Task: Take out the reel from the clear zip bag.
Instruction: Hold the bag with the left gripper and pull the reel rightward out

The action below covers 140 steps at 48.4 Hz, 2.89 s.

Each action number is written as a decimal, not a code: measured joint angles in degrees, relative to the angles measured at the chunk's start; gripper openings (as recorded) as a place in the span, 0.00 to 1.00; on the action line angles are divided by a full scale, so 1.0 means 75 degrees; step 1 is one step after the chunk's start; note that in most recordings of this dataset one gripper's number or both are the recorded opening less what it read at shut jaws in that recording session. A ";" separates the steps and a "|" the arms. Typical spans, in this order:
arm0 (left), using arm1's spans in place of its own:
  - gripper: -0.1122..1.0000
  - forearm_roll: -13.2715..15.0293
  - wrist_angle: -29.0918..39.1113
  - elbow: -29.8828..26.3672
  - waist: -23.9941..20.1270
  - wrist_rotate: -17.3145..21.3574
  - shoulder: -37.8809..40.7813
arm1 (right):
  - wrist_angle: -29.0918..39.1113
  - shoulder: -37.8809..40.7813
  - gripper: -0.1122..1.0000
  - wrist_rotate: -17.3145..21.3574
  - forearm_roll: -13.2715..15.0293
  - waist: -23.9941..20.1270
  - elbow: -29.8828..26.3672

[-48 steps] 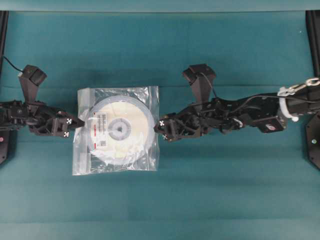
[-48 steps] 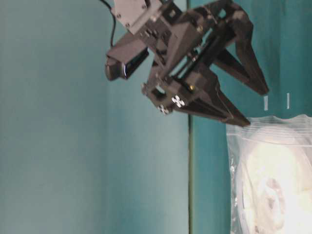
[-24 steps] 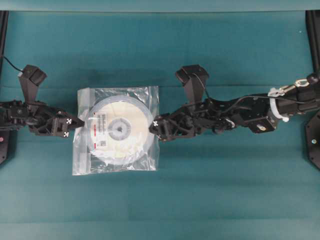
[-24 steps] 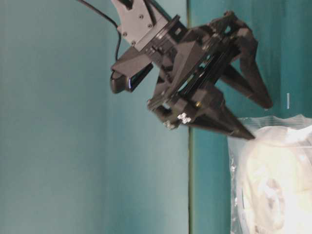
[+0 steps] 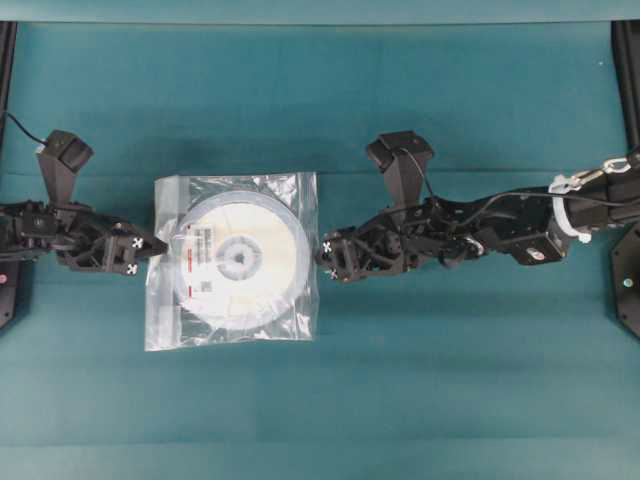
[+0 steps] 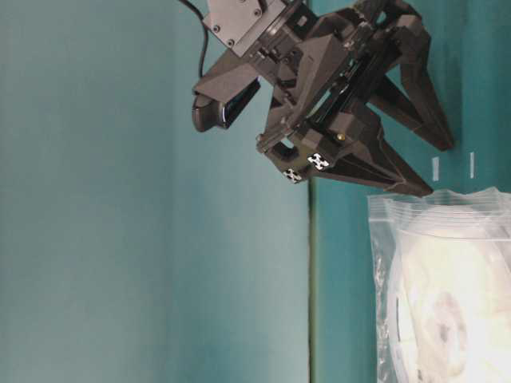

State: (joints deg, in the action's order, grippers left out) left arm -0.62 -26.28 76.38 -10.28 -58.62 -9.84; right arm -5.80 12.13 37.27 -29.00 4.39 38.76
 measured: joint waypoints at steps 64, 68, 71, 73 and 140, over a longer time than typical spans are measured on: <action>0.09 0.0000 0.0023 0.0023 0.0000 0.0012 0.0000 | 0.0281 0.0820 0.72 -0.0059 0.0035 -0.0105 -0.1441; 0.09 0.0000 0.0012 0.0023 0.0000 0.0012 0.0012 | 0.0246 0.0844 0.72 -0.0059 0.0047 -0.0105 -0.1488; 0.09 0.0000 0.0023 0.0012 0.0000 0.0000 0.0000 | 0.0234 0.0855 0.72 -0.0059 0.0035 -0.0105 -0.1559; 0.09 0.0000 0.0023 0.0023 0.0000 0.0000 0.0000 | 0.0234 0.0879 0.71 -0.0059 0.0047 -0.0117 -0.1605; 0.09 0.0000 0.0012 0.0012 0.0000 0.0000 0.0012 | 0.0094 0.0094 0.13 -0.0047 0.0047 0.0012 -0.0164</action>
State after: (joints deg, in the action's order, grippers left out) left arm -0.62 -26.19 76.46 -10.28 -58.62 -9.76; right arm -5.10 12.83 36.91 -28.65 4.48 37.53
